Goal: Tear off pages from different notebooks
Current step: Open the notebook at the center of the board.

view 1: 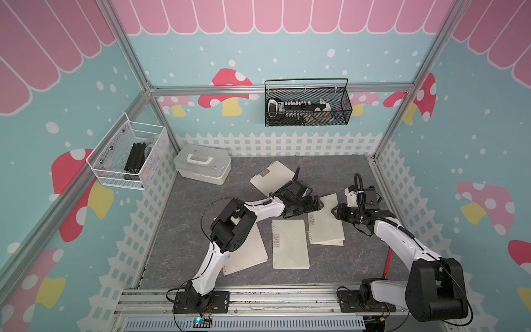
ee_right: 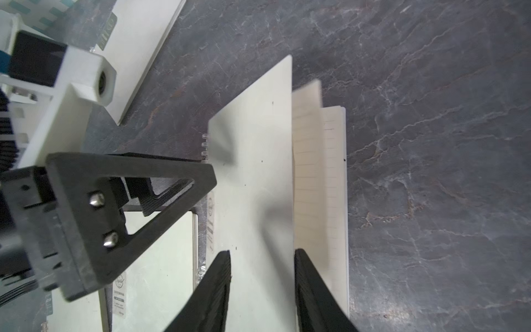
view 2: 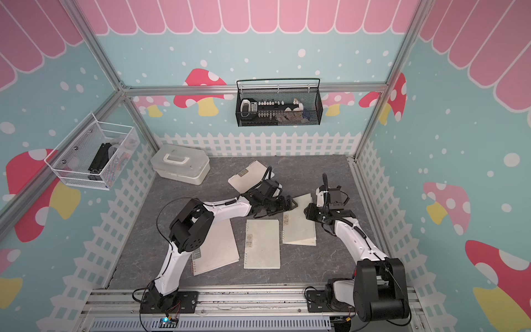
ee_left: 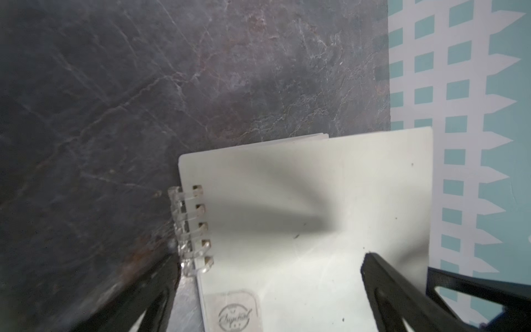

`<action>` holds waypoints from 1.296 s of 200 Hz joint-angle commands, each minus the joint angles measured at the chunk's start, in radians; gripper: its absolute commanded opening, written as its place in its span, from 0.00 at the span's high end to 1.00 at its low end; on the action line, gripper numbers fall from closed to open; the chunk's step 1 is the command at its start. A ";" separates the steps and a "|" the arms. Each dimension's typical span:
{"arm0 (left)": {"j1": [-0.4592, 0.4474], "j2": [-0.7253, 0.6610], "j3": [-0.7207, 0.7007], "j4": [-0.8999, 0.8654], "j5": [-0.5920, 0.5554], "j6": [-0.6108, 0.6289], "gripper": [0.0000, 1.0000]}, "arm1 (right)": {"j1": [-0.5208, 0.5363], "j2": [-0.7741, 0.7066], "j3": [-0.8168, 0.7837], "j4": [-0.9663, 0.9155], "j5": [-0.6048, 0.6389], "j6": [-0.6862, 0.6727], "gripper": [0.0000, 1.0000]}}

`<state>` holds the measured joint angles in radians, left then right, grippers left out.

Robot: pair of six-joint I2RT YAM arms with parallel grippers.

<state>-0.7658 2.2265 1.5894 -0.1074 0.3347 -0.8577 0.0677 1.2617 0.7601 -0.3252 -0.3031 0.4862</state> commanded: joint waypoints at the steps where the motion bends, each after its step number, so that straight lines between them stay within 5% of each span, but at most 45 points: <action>1: 0.015 -0.055 -0.023 0.037 0.018 -0.013 0.01 | 0.011 -0.001 0.027 -0.006 -0.035 -0.009 0.60; 100: 0.106 -0.266 -0.249 0.181 0.059 -0.041 0.01 | 0.182 0.009 0.086 0.033 -0.041 0.020 0.59; 162: 0.134 -0.337 -0.427 0.536 0.107 -0.201 0.01 | 0.349 0.069 0.083 0.216 -0.161 0.069 0.50; 198: 0.135 -0.302 -0.446 0.570 0.115 -0.230 0.01 | 0.378 0.099 0.078 0.275 -0.222 0.059 0.42; 229: 0.146 -0.307 -0.482 0.595 0.106 -0.230 0.11 | 0.383 0.076 0.060 0.300 -0.283 0.049 0.38; 259: 0.159 -0.327 -0.507 0.525 0.084 -0.194 0.20 | 0.363 -0.057 0.025 0.181 -0.152 0.009 0.33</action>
<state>-0.6266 1.9038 1.1103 0.4385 0.4305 -1.0626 0.4450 1.3140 0.8158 -0.0719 -0.5301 0.5293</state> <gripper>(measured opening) 0.825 0.656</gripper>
